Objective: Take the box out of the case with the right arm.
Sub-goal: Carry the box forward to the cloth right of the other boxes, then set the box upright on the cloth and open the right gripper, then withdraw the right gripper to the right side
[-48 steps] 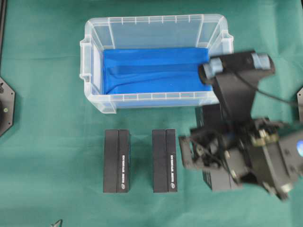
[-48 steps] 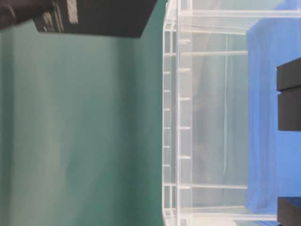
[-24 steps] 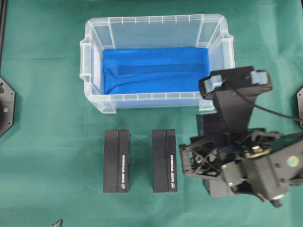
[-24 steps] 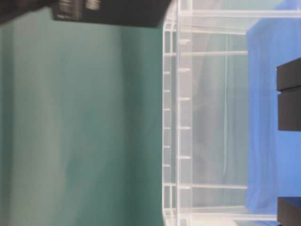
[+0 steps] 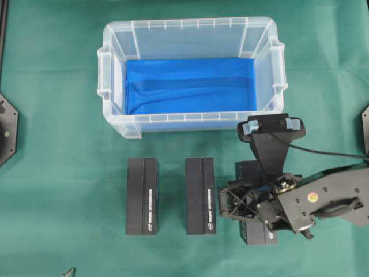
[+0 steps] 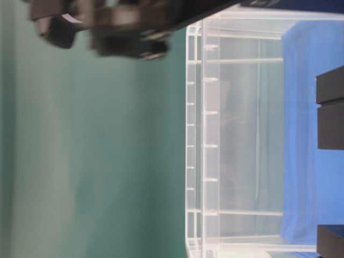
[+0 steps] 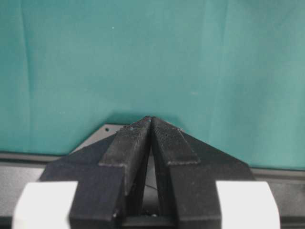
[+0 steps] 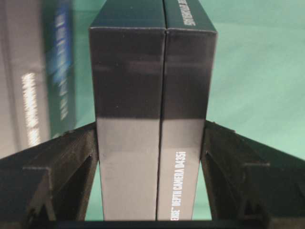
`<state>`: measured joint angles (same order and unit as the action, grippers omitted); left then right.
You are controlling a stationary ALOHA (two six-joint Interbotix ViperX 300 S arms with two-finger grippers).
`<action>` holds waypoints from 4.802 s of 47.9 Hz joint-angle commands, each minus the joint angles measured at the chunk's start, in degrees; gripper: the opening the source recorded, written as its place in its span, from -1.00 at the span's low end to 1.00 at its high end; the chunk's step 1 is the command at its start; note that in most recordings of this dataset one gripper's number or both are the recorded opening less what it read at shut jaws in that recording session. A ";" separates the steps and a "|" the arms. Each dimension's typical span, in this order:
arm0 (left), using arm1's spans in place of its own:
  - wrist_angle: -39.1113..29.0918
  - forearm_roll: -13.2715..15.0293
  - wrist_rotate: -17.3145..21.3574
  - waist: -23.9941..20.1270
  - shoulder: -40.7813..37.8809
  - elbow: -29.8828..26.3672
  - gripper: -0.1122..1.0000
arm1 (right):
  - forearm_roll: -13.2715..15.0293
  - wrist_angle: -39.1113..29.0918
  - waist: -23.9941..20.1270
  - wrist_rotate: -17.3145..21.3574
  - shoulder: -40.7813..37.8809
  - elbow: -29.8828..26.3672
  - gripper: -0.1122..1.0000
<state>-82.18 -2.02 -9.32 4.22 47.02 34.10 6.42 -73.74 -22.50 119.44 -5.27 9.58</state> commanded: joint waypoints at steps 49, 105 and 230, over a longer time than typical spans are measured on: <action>0.26 -0.09 0.09 -0.18 -0.18 -1.49 -0.76 | -0.26 8.09 0.62 -0.09 0.97 3.69 0.71; 0.26 -0.09 0.09 -0.18 -0.26 -1.49 -0.76 | 2.72 -16.52 5.54 -10.55 4.92 -13.71 0.78; 0.26 -0.09 -0.09 -0.09 -0.35 -1.49 -0.76 | 3.52 -12.04 32.87 -35.51 29.71 13.54 0.77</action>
<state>-82.09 -2.02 -9.40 4.22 46.93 34.10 9.93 -86.04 10.28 84.02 23.64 23.73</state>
